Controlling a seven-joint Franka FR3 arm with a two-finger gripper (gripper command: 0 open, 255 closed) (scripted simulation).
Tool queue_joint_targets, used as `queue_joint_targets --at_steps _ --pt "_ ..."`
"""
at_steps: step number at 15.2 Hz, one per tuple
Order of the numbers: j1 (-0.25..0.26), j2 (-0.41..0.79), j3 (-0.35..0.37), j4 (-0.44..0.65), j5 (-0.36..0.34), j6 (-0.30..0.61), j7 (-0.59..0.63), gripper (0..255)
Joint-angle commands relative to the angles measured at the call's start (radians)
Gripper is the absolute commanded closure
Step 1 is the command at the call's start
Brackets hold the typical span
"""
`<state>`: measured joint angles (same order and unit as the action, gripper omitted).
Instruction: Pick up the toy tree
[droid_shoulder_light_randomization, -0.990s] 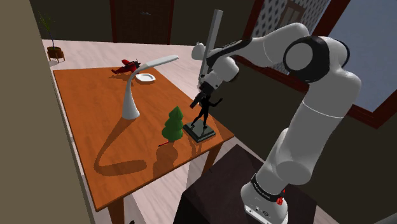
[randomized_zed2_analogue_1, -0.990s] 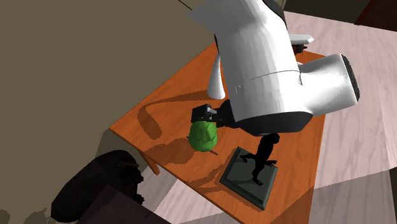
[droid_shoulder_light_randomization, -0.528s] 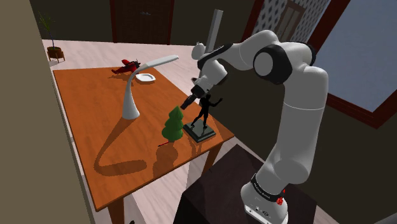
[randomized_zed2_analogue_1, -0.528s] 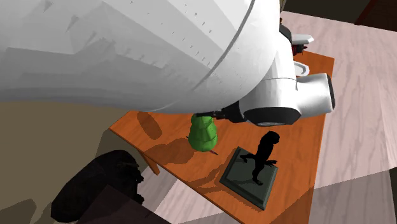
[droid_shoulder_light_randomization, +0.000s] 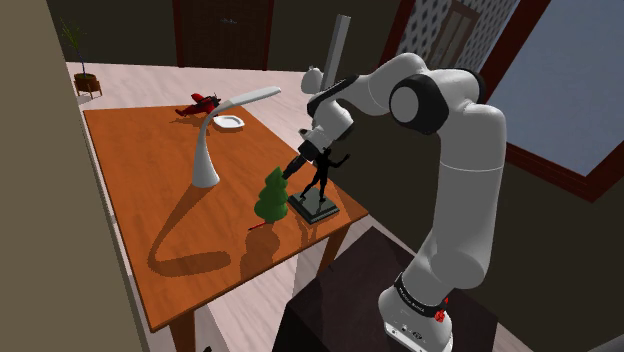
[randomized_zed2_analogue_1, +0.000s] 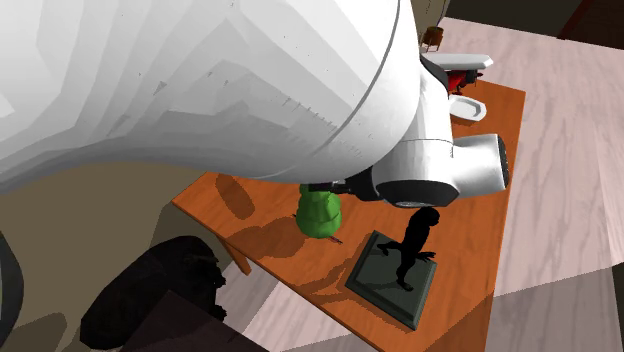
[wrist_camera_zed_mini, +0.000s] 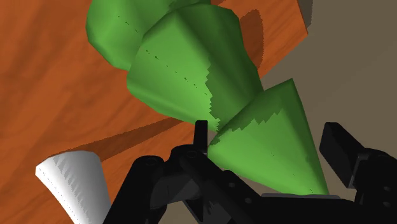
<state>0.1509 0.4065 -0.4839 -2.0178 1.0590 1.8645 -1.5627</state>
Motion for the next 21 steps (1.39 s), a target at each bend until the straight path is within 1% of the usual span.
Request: queue_joint_targets --at_steps 1,8,21 --pt "0.0 0.002 0.0 -0.001 0.0 0.002 -0.001 255" --pt "0.0 0.002 0.0 0.0 0.0 0.001 -0.001 255" --pt "0.02 -0.121 -0.029 0.012 -0.084 -0.053 0.116 255"
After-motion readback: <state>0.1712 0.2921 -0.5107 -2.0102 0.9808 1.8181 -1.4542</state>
